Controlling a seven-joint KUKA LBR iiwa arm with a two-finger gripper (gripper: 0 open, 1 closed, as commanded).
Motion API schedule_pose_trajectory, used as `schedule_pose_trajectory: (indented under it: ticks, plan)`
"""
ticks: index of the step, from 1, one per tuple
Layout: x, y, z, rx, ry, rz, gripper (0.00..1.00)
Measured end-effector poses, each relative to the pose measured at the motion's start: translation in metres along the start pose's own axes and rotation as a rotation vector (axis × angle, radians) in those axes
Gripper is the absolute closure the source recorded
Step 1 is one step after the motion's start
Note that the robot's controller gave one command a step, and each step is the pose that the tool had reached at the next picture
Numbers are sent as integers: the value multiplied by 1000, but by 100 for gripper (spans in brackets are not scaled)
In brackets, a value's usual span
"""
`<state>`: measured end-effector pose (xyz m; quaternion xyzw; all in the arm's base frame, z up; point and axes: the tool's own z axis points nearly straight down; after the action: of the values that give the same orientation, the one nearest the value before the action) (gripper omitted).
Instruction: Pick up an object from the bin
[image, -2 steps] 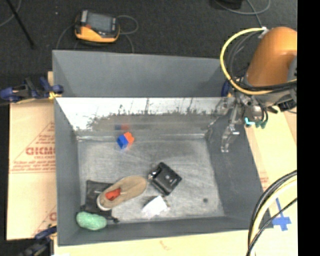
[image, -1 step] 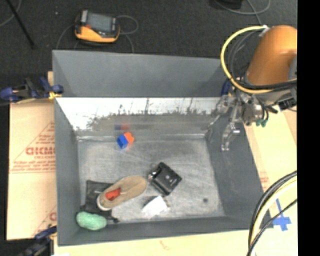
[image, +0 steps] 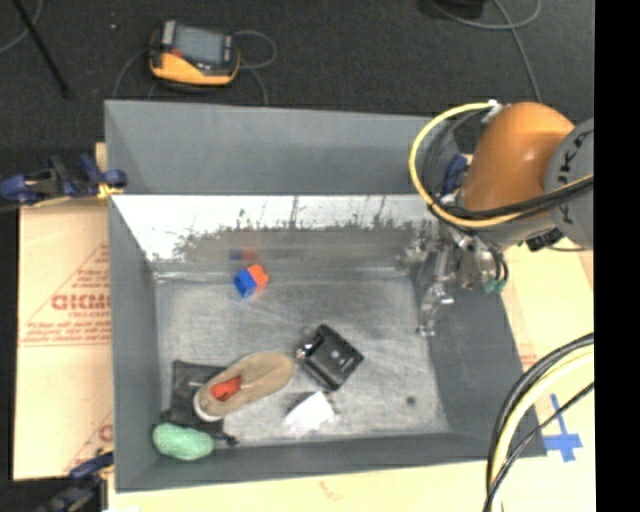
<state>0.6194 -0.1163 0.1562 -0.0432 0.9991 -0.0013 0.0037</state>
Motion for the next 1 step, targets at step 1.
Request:
schedule_pose_trajectory:
  ticks: [1]
  plan:
    - [64,2,52,-2,1,49,0]
